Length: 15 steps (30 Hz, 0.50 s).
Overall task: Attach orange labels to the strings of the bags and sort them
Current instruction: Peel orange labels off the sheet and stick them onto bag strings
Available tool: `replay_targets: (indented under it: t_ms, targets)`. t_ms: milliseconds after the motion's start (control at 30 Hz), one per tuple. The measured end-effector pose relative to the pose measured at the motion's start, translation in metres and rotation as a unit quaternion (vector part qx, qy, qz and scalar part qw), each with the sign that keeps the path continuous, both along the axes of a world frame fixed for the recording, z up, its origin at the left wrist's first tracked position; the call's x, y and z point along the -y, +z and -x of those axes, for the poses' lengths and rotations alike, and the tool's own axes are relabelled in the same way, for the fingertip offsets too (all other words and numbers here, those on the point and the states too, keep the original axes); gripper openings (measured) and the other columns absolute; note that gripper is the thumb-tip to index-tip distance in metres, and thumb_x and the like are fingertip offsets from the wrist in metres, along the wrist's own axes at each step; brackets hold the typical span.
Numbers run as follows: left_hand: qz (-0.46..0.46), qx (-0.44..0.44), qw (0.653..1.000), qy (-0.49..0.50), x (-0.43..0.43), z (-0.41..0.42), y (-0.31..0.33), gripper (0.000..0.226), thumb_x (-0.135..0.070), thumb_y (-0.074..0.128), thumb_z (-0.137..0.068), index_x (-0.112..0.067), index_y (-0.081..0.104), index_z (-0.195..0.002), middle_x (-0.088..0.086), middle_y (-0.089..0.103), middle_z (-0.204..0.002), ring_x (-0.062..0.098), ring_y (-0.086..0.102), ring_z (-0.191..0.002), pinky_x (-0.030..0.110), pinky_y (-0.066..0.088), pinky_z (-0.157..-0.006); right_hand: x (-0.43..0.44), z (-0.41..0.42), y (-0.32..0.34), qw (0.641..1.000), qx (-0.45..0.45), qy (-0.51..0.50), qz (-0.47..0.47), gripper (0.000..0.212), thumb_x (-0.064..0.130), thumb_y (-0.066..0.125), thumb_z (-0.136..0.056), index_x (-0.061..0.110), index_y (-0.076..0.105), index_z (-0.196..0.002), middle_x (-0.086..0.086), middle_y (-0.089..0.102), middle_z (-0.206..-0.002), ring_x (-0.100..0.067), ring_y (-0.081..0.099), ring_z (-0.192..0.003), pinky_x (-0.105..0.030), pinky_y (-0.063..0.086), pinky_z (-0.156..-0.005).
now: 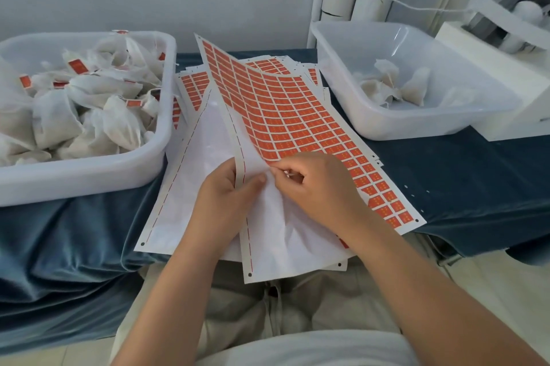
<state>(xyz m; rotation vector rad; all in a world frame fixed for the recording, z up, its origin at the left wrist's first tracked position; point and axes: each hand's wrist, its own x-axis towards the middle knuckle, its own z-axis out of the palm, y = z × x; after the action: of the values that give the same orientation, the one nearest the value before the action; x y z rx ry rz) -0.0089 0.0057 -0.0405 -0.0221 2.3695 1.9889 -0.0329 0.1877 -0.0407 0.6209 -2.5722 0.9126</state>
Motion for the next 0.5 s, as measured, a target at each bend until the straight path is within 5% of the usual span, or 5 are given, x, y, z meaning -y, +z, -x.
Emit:
replay_targets:
  t_ms: [100, 200, 400, 500]
  targets:
    - [0.027, -0.016, 0.999, 0.014, -0.002, -0.001, 0.005, 0.028, -0.034, 0.071, -0.096, -0.016, 0.064, -0.117, 0.011, 0.074, -0.112, 0.034, 0.072, -0.102, 0.063, 0.059, -0.09, 0.0, -0.001, 0.002, 1.0, -0.018, -0.008, 0.005, 0.035, 0.021, 0.069, -0.097, 0.031, 0.052, -0.068, 0.018, 0.039, -0.056, -0.005, 0.041, -0.053, -0.018, 0.029, -0.054]
    - [0.037, -0.011, 0.999, 0.021, -0.004, -0.002, 0.008, 0.042, -0.035, 0.071, -0.095, -0.005, 0.057, -0.121, 0.022, 0.068, -0.118, 0.042, 0.067, -0.107, 0.068, 0.055, -0.091, 0.0, 0.0, 0.001, 1.0, -0.013, -0.013, 0.021, 0.034, 0.02, 0.07, -0.097, 0.027, 0.056, -0.066, 0.016, 0.043, -0.055, -0.008, 0.043, -0.053, -0.023, 0.032, -0.053]
    - [0.057, -0.001, 0.998, 0.034, -0.002, 0.001, 0.002, 0.012, -0.023, 0.066, -0.1, -0.024, 0.063, -0.111, -0.011, 0.076, -0.104, 0.01, 0.073, -0.094, 0.047, 0.062, -0.085, -0.008, 0.004, 0.0, 0.995, 0.046, -0.04, 0.082, 0.021, 0.025, 0.068, -0.098, 0.019, 0.077, -0.08, 0.007, 0.066, -0.065, -0.013, 0.06, -0.063, -0.027, 0.047, -0.059]
    - [0.044, -0.002, 0.998, 0.039, -0.002, 0.002, -0.001, 0.014, -0.024, 0.065, -0.1, -0.035, 0.063, -0.109, -0.02, 0.075, -0.104, 0.0, 0.071, -0.092, 0.035, 0.059, -0.08, -0.01, 0.003, 0.003, 0.988, 0.075, -0.058, 0.124, 0.022, 0.037, 0.065, -0.098, 0.024, 0.078, -0.086, 0.012, 0.071, -0.073, -0.008, 0.065, -0.074, -0.014, 0.05, -0.067]
